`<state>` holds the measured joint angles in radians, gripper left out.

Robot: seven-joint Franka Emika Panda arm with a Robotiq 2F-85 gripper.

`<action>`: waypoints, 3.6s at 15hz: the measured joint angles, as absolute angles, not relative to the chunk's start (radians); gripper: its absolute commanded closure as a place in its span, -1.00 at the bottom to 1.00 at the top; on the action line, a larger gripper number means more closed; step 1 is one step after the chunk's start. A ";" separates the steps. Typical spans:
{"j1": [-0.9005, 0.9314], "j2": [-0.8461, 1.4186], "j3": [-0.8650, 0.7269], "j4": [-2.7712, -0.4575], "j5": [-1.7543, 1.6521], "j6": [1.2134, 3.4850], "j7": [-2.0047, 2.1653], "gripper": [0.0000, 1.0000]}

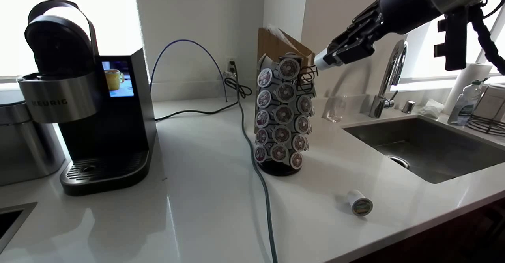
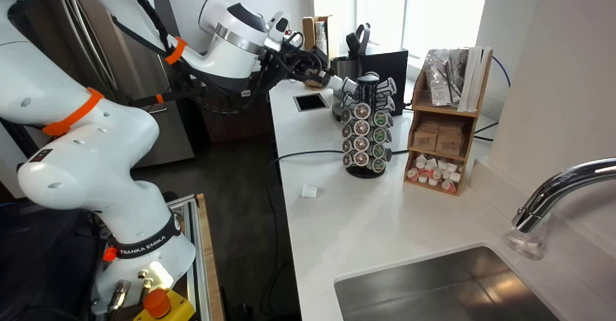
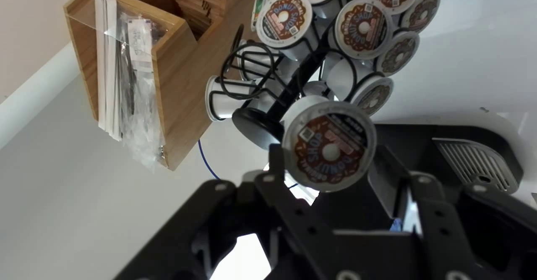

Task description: Rotate the coffee pods stand then put one coffee pod from the counter on the stand.

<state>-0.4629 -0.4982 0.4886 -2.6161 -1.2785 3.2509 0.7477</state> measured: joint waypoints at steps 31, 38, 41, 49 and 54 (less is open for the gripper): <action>-1.103 -0.473 1.062 -2.565 -1.086 3.515 0.518 0.43; -1.271 -0.520 1.220 -2.580 -0.927 3.620 0.382 0.43; -1.333 -0.551 1.279 -2.586 -0.866 3.665 0.333 0.43; -1.462 -0.645 1.415 -2.607 -0.673 3.780 0.204 -0.72; -1.454 -0.597 1.488 -2.655 -0.443 3.764 -0.041 -1.00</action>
